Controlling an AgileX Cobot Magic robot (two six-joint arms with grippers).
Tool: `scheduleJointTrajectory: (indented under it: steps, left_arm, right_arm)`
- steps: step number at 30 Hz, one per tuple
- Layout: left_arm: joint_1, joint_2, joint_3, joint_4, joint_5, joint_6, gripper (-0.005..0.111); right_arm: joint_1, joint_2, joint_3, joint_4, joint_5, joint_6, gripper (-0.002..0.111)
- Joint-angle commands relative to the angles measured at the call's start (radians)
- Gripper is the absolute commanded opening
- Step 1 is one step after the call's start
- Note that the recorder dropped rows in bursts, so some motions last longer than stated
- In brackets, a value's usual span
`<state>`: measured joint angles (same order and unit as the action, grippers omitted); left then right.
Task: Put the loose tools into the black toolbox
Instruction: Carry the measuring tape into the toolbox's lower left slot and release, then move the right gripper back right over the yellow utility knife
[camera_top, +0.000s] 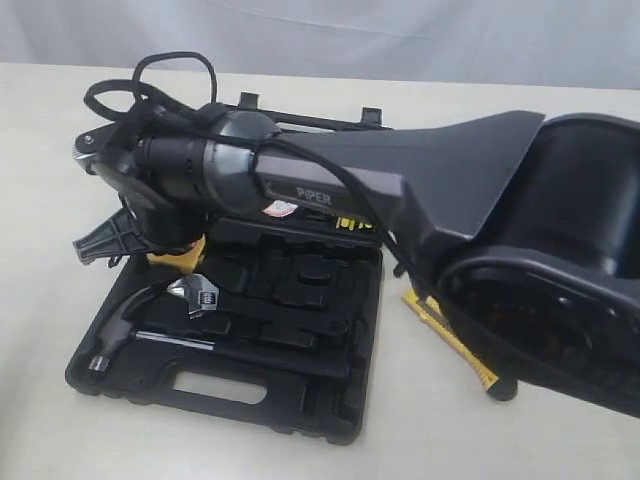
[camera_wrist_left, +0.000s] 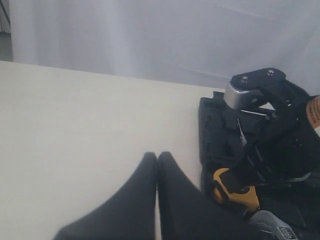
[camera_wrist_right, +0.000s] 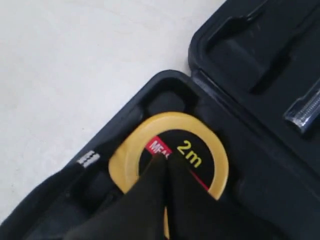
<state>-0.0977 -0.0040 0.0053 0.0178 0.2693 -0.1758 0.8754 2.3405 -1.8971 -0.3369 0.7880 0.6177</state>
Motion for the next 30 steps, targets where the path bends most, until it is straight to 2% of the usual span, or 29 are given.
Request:
scheduleJointTrajectory:
  steps: [1, 10, 15, 18, 21, 24, 26, 30]
  left_arm:
    - [-0.006, 0.004, -0.005, 0.005, 0.001, 0.000, 0.000]
    - [-0.006, 0.004, -0.005, 0.005, 0.001, 0.000, 0.000]
    - [-0.006, 0.004, -0.005, 0.005, 0.001, 0.000, 0.000]
    - [-0.006, 0.004, -0.005, 0.005, 0.001, 0.000, 0.000]
    - [-0.006, 0.004, -0.005, 0.005, 0.001, 0.000, 0.000]
    - [-0.006, 0.004, -0.005, 0.005, 0.001, 0.000, 0.000]
    - [-0.006, 0.004, -0.005, 0.005, 0.001, 0.000, 0.000]
    - [-0.006, 0.004, -0.005, 0.005, 0.001, 0.000, 0.000]
  right_arm:
    - [-0.007, -0.037, 0.002, -0.005, 0.004, -0.012, -0.001]
    - [-0.007, 0.033, 0.002, 0.018, 0.005, -0.013, -0.001]
    - [-0.007, -0.031, 0.002, 0.025, 0.018, -0.071, -0.001]
    - [-0.007, -0.104, 0.002, 0.021, 0.080, -0.126, -0.001]
    - [-0.025, -0.233, 0.002, 0.016, 0.248, -0.251, -0.001]
    - [-0.037, -0.320, 0.009, -0.003, 0.371, -0.282, -0.001]
    - [-0.035, -0.398, 0.053, -0.021, 0.397, -0.308, -0.001]
    - [-0.044, -0.652, 0.264, -0.014, 0.433, -0.322, -0.001]
